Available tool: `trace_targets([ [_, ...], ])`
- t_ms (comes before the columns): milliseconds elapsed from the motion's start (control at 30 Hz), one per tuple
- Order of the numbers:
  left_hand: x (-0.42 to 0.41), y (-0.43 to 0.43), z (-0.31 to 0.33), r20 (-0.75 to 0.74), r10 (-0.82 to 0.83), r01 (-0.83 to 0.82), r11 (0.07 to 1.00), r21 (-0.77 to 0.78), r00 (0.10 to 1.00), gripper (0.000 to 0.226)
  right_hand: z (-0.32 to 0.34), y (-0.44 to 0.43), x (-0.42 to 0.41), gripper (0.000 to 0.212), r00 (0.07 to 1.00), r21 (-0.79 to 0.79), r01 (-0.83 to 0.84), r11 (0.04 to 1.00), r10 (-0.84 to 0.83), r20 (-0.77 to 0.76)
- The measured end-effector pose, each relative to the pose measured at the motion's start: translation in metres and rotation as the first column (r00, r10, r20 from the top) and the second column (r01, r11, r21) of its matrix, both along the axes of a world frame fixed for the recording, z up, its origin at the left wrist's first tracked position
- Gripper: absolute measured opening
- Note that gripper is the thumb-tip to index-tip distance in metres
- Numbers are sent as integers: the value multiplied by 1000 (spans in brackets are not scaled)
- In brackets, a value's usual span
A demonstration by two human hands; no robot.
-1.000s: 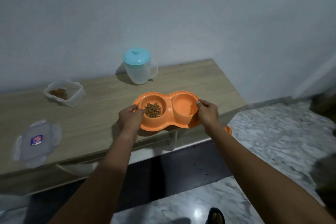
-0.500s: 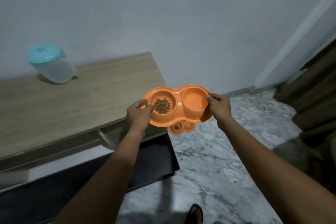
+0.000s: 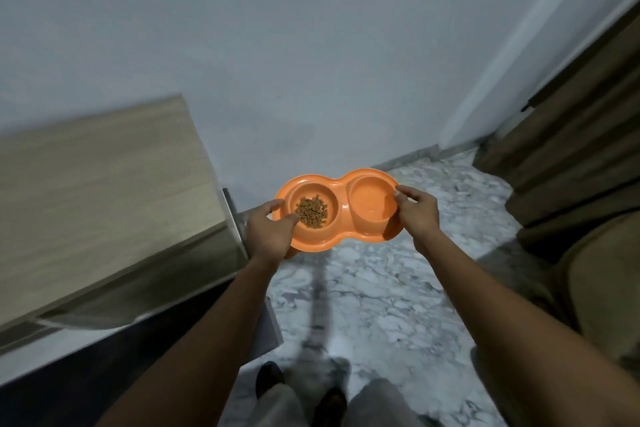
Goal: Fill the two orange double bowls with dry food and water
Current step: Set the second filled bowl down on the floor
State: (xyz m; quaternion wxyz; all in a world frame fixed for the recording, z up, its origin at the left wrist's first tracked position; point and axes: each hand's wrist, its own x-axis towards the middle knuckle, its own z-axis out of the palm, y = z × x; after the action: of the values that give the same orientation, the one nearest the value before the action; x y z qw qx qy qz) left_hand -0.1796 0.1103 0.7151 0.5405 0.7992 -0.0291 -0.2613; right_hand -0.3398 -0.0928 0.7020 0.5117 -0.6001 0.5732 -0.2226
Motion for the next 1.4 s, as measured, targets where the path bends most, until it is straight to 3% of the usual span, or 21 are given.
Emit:
trace_targets([
  [267,1,-117,-104,-37,25,-20,990,137,999,47,-114,-113,13,26,1000,78,6,997,-4,-27],
  [500,-10,-235,-332,-61,259,-240,946,218,964,33,-342,-248,37,23,990,92,-126,988,132,-55],
  [667,-11,-301,-513,-54,278,-263,944,198,959,31,-522,-316,45,23,977,87,-199,976,204,-59],
  [900,-6,-355,-690,-44,278,-257,929,265,960,35,-701,-365,48,27,980,89,-170,981,178,-91],
  [1133,16,-383,-767,52,238,-243,925,292,970,43,-773,-391,76,27,973,56,-205,977,210,-96],
  [1300,28,-384,-781,109,134,-163,930,329,985,46,-790,-400,96,29,950,63,-282,957,288,-121],
  [1400,27,-383,-775,71,69,-88,943,320,995,47,-791,-396,93,39,926,96,-325,941,337,-168],
])
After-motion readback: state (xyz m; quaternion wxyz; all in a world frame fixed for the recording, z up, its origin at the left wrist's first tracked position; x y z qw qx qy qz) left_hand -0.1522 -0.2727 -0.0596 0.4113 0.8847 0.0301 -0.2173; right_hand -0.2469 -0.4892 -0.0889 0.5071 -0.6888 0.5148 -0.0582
